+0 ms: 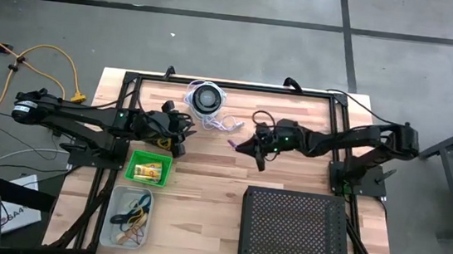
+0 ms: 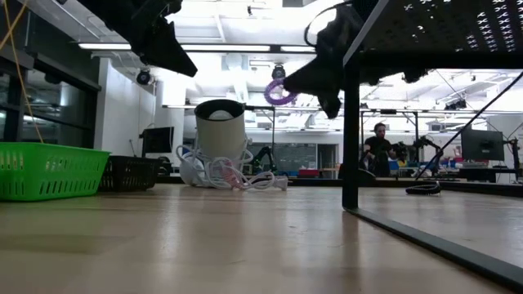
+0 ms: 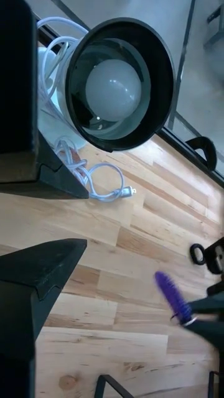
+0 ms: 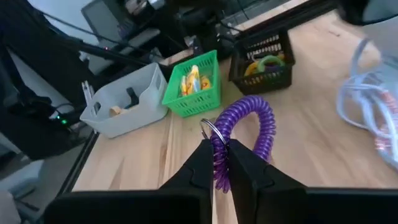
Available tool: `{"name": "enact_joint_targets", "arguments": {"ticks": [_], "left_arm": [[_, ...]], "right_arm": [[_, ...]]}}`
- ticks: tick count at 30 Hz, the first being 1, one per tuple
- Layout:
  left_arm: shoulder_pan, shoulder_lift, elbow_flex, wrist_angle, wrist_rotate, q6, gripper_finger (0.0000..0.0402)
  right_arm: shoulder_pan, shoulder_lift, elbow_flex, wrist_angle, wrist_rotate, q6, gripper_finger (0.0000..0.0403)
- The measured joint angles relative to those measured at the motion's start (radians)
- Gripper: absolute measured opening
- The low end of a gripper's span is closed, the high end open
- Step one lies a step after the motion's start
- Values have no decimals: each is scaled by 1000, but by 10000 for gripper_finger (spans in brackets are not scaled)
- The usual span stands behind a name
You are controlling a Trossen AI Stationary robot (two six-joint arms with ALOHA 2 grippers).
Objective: Pick & Place Office Desk Supplies
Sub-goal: Put the purple coil keychain into the black bin
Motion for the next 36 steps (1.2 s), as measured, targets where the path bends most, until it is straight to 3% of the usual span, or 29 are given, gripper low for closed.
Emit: {"name": "enact_joint_targets", "arguments": {"ticks": [18, 26, 36], "left_arm": [[0, 0, 0, -1, 0, 0, 106], [0, 0, 0, -2, -2, 0, 106], [0, 0, 0, 1, 0, 0, 106]], "right_arm": [[31, 332, 420, 0, -11, -7, 20], [30, 357, 454, -2, 93, 0, 20], [30, 357, 454, 1, 116, 17, 20]]}}
